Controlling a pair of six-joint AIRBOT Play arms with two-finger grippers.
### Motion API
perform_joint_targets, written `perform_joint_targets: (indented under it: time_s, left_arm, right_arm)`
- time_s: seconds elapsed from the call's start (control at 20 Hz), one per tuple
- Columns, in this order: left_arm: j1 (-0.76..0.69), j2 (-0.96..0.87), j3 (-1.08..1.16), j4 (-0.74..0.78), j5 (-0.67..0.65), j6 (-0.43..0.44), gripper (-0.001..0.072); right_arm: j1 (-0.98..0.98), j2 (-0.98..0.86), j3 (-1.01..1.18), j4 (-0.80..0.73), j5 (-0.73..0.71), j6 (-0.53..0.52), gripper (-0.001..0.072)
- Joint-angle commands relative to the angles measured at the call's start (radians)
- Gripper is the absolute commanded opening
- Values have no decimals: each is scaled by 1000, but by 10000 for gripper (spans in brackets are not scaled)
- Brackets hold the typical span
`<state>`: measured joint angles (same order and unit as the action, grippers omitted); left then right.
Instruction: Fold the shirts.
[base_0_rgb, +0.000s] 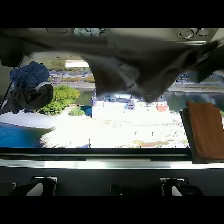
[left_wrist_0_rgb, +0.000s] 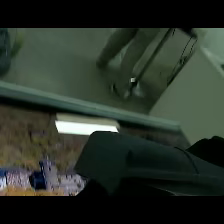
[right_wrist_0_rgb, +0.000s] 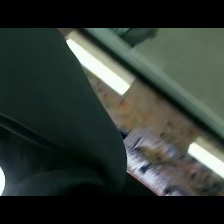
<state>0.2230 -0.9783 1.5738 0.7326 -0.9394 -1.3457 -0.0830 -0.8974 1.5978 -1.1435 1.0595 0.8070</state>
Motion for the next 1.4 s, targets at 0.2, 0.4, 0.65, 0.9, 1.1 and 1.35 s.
perform_joint_targets:
  time_s: [0.2,0.4,0.65,0.9,1.1,1.35]
  left_arm:
    - [100,266,77,19,61,-42,33]
    - [100,267,63,56,-16,-42,33]
    - [20,252,-305,57,-122,-35,33]
    - [-174,149,-830,56,253,48,34]
    - [-218,-14,-876,56,335,49,34]
    - [-201,-29,-867,57,358,76,35]
  right_arm:
    - [-19,227,82,-100,24,38,61]
    - [-19,218,81,-100,66,53,61]
    - [-19,-2,-42,-78,443,116,61]
    - [-19,-329,-375,18,-31,72,61]
    - [-19,-571,-375,381,-276,72,71]
    - [-58,-570,-298,397,-30,-64,703]
